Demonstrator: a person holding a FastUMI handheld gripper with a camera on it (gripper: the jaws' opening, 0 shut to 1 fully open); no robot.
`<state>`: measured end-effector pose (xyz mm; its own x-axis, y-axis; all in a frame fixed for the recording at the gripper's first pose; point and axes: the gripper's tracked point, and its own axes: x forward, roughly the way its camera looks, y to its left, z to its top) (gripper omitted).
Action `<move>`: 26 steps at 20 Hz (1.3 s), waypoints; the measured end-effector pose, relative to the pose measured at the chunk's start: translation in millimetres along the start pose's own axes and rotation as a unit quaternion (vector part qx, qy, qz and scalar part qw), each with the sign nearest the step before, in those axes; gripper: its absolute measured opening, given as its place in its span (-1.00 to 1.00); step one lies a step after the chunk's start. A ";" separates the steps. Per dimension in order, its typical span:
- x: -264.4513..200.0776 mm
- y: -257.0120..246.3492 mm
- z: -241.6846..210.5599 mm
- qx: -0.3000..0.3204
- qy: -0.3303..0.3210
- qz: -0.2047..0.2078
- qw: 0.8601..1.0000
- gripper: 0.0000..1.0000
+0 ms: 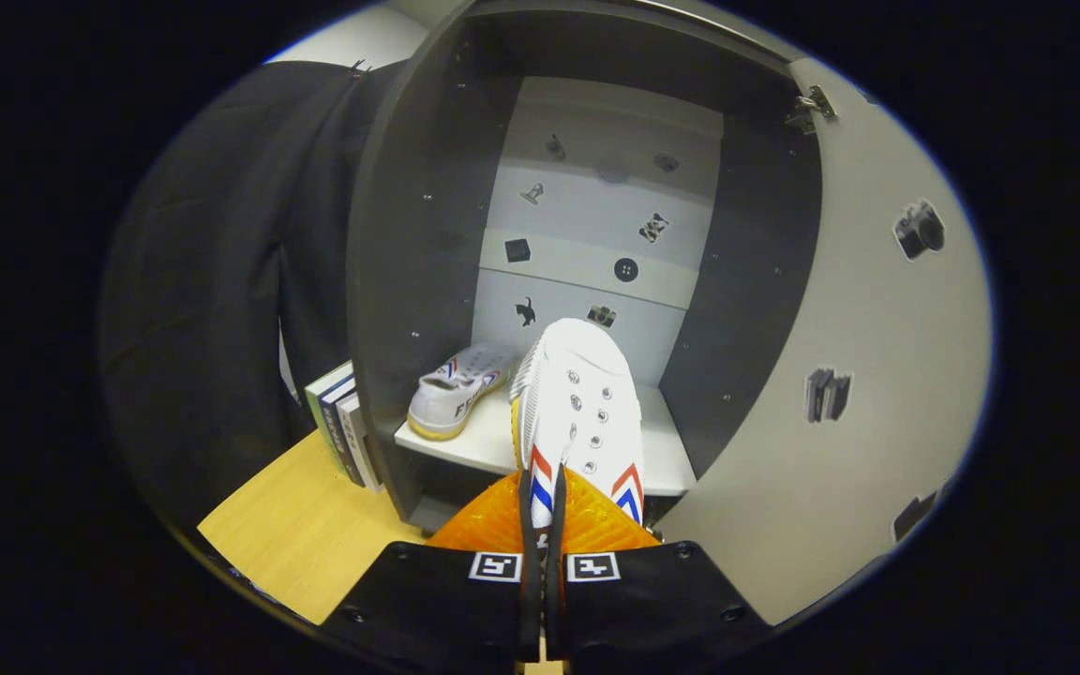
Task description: Open the shoe cabinet door, grab the shoes and put them into the shoe cabinet, then close the shoe cabinet door.
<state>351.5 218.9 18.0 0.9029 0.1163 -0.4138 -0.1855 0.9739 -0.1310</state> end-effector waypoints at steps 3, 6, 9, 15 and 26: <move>37.8 -15.0 18.2 0.006 0.006 -0.006 1.000 -0.93; 78.8 -31.4 32.7 -0.005 0.012 -0.018 1.000 -0.93; 115.7 -46.7 39.8 -0.027 0.025 -0.037 0.999 -0.93; 185.5 -54.0 27.6 -0.039 0.073 -0.042 0.996 -0.92; 225.9 -42.1 37.7 0.066 0.061 -0.034 0.995 -0.74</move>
<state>577.9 211.5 -36.1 0.8559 0.0328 -0.5162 -0.0659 0.9968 -0.0460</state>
